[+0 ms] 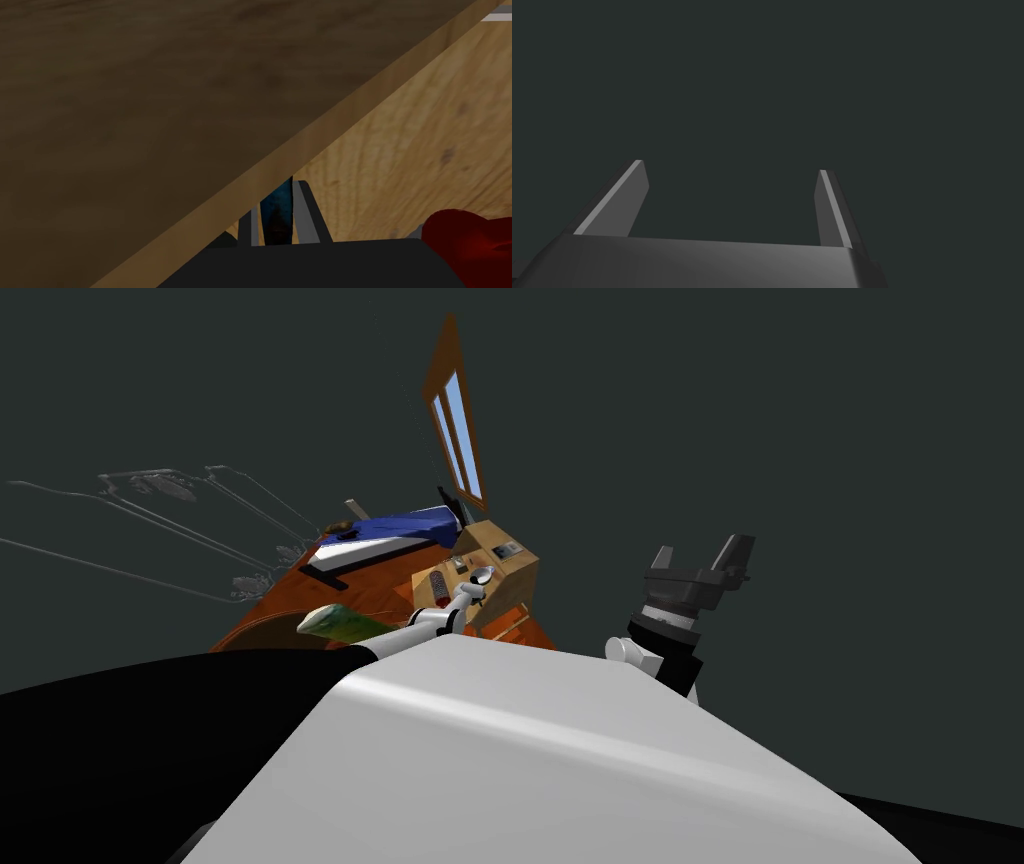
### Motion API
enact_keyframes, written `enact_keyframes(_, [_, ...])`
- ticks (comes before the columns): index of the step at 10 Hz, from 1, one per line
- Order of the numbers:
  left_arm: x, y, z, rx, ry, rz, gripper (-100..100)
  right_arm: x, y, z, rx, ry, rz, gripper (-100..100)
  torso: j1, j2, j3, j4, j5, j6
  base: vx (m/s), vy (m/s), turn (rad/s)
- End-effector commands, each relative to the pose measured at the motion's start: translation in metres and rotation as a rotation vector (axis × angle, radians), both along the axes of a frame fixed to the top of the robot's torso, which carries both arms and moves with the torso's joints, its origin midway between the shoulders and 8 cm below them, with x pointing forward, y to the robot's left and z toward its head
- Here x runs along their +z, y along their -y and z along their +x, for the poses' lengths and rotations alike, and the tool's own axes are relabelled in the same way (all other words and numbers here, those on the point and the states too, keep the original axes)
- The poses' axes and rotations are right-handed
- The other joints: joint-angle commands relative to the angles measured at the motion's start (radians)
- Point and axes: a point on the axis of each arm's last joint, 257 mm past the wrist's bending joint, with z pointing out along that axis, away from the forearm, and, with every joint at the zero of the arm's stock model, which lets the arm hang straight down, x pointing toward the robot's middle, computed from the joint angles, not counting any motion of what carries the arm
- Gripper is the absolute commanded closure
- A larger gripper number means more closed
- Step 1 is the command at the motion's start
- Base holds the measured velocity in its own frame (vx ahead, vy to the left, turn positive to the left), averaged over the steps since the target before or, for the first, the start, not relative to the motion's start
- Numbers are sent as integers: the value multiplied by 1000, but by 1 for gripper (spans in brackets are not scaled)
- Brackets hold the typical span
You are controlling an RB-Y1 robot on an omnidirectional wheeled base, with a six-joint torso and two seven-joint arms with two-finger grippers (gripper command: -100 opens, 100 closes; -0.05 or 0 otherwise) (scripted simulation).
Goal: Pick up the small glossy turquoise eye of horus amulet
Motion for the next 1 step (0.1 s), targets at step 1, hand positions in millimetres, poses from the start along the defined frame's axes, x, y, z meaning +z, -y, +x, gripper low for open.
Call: enact_keyframes(1, [0, 0, 0, 0, 0, 0, 0, 0, 0, 0, 0, 0, 0, 0, 0, 0, 0, 0, 0, 0, -7, -4, -1])
